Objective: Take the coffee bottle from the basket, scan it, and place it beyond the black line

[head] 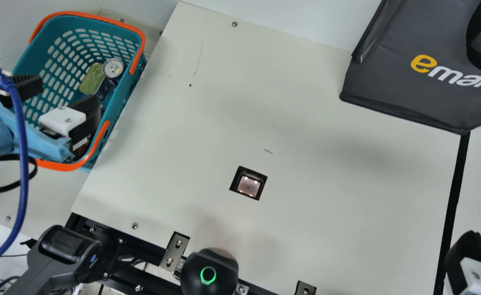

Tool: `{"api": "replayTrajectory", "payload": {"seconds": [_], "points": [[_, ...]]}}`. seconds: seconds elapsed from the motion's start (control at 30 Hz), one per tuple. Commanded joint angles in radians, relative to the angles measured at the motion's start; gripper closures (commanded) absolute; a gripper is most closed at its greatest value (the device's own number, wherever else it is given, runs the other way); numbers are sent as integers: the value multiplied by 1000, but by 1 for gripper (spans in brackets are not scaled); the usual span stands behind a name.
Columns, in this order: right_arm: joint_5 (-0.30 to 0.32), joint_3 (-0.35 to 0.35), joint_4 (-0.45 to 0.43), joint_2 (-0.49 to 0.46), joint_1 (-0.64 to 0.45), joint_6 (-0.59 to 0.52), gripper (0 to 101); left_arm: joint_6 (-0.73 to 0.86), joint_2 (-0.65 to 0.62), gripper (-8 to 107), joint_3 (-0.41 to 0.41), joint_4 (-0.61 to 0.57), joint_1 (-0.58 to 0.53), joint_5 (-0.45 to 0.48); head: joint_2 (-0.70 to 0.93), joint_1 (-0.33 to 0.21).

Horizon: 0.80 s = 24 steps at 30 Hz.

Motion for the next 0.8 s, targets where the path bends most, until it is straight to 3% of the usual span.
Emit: {"api": "replayTrajectory", "payload": {"seconds": [0.0,0.5,0.77], "points": [[0,0,0,0,0,0,10,-8,-2,9,6,11,8,1,2,-26],[0,0,0,0,0,0,10,-23,19,9,10,36,151,-9,2,-26],[0,0,0,0,0,0,10,76,68,9,13,-45,311,-55,2,-26]]}}
